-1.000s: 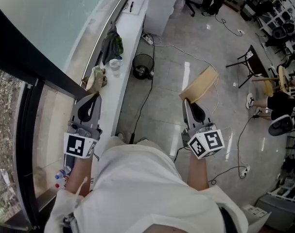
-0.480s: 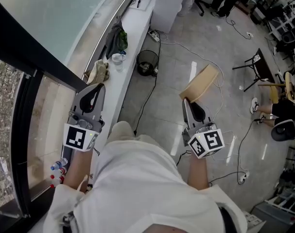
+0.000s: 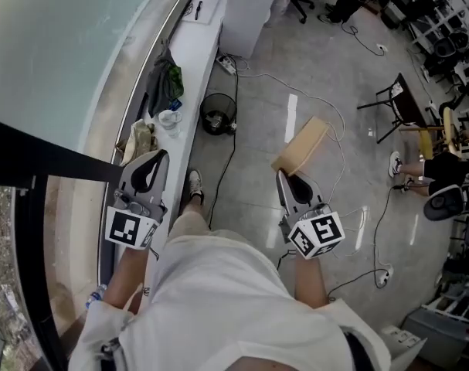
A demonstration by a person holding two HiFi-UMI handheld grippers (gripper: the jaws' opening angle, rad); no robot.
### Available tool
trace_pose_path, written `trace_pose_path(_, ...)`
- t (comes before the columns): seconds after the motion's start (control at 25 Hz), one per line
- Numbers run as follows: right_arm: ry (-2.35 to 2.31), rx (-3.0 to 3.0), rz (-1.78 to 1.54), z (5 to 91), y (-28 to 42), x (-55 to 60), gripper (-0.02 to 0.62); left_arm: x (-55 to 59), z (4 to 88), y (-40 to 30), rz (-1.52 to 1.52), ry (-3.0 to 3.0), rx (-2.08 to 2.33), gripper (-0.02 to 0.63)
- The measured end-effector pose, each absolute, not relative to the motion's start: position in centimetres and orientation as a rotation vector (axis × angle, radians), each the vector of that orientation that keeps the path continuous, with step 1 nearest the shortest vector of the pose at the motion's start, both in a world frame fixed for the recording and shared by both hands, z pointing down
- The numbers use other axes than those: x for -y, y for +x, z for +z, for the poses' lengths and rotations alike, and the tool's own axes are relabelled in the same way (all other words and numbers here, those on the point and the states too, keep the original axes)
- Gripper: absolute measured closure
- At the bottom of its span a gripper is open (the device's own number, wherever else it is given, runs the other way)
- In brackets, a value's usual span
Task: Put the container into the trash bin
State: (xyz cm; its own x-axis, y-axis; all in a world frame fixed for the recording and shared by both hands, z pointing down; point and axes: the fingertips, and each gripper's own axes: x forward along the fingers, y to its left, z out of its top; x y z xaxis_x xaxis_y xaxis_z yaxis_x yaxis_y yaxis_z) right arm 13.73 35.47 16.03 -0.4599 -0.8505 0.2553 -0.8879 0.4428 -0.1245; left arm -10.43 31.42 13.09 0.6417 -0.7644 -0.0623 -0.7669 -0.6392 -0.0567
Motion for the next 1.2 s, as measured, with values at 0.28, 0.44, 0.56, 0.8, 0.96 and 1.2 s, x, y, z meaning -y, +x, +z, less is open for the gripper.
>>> trace_pose_path(0.28,1.449,2.499,0.291,15.6,11.1,-19.7,0.577,-17.6,15.9,-10.4,0.039,-2.838,-1.237,0.591)
trace_pose_path(0.44,1.415,2.509,0.315,15.2,8.4,-13.7,0.577,-12.5,16.3,-11.4,0.041,-2.876,-1.235,0.591)
trace_pose_path(0.56,1.393,2.505,0.327,15.6,6.6,-10.8,0.577,-9.8,17.0,-11.6,0.02,-2.902,-1.217,0.591)
trace_pose_path(0.8,1.352,2.472,0.343,16.8,6.5,-7.5,0.577,-6.3,17.4,-10.4,0.006,-2.941,-1.203,0.591)
trace_pose_path(0.96,1.334,2.476,0.362,17.6,8.0,-6.1,0.577,-5.1,17.5,-9.0,-0.017,-2.95,-1.218,0.591)
trace_pose_path(1.2,1.274,2.447,0.356,19.9,10.9,-4.4,0.577,-4.2,17.9,-6.2,0.003,-2.957,-1.293,0.591)
